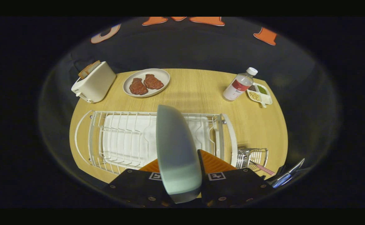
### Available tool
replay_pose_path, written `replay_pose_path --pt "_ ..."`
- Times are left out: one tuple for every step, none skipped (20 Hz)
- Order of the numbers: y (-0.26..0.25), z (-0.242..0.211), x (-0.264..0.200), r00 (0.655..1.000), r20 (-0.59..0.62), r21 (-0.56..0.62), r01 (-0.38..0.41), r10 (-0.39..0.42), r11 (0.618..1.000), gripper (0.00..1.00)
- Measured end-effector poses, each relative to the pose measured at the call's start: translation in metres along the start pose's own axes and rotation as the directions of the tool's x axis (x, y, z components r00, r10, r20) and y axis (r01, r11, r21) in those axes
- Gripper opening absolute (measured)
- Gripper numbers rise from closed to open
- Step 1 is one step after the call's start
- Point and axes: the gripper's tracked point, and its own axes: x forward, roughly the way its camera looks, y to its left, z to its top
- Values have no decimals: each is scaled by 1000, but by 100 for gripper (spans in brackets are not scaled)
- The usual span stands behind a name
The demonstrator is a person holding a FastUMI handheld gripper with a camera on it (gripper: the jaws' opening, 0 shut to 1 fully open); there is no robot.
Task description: Take the plate from the dish rack, then take the spoon from the basket and place it into the plate.
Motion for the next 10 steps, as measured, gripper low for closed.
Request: replay_pose_path --pt "1 1 -5 1000 9 12 -6 6 1000 36" --pt "-1 0 -8 1000 13 23 -9 8 1000 36" --pt "-6 -1 -12 1000 21 31 -9 8 999 36" --pt "-11 -1 -17 999 34 37 -10 9 999 36" --pt "-14 -2 -22 999 45 41 -16 14 999 36" --pt "-16 -4 -28 998 53 46 -31 28 998 36" --pt "-18 -9 -34 997 58 52 -51 48 997 36" --pt "-21 -14 -39 996 60 63 -71 67 996 36" --pt "-26 -21 -43 995 59 72 -83 79 994 36" --pt "-33 -30 -45 995 63 92 -79 73 993 36"
